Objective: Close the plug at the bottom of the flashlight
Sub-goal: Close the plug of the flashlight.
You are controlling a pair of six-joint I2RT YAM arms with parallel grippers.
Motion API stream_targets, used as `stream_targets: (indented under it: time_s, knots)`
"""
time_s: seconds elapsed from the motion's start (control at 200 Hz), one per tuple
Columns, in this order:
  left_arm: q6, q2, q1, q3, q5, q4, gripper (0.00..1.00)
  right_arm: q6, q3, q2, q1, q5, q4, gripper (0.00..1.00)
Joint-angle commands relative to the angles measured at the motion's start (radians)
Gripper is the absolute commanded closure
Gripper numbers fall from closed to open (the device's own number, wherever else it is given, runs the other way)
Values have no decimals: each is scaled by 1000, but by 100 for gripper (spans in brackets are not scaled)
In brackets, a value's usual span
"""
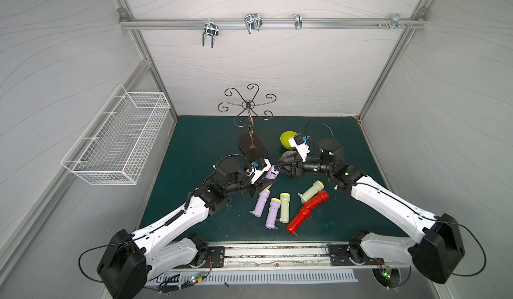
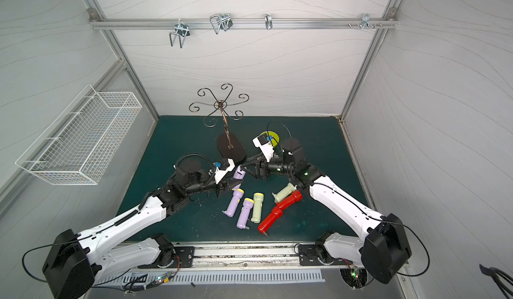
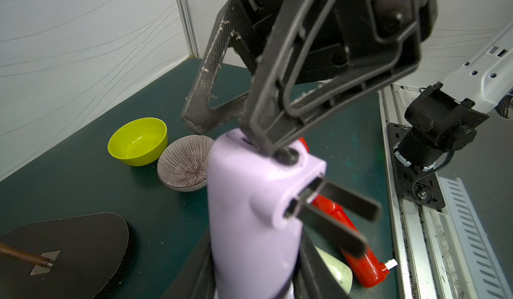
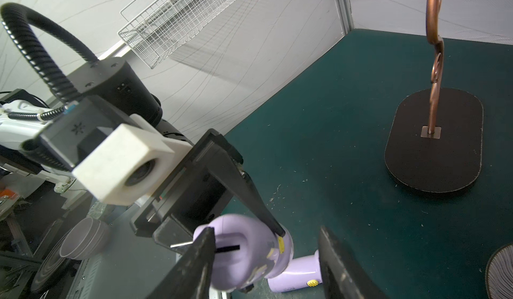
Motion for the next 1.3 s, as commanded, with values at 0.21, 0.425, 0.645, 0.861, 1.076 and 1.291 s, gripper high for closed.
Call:
stream_targets:
  time_s: [0.21, 0.425, 0.645, 0.861, 1.076, 1.291]
  knots:
    - [35, -16, -13, 23, -13, 35, 100, 32, 20, -57, -37, -30, 23, 42]
    - [35, -8, -13, 24, -13, 38, 100, 19, 19, -47, -12, -32, -12, 38]
    - [35, -8, -13, 24, -20, 35, 100, 25, 33, 2, -3, -70, -7, 42]
    - [35, -10, -13, 22, -25, 36, 100, 23, 23, -2, -3, -72, 0, 47]
    - [32, -10, -13, 23, -29, 35, 100, 21, 18, -1, -1, -79, 3, 43]
    - [29, -15, -13, 20, -33, 38, 100, 12, 11, 4, 14, -75, 3, 43]
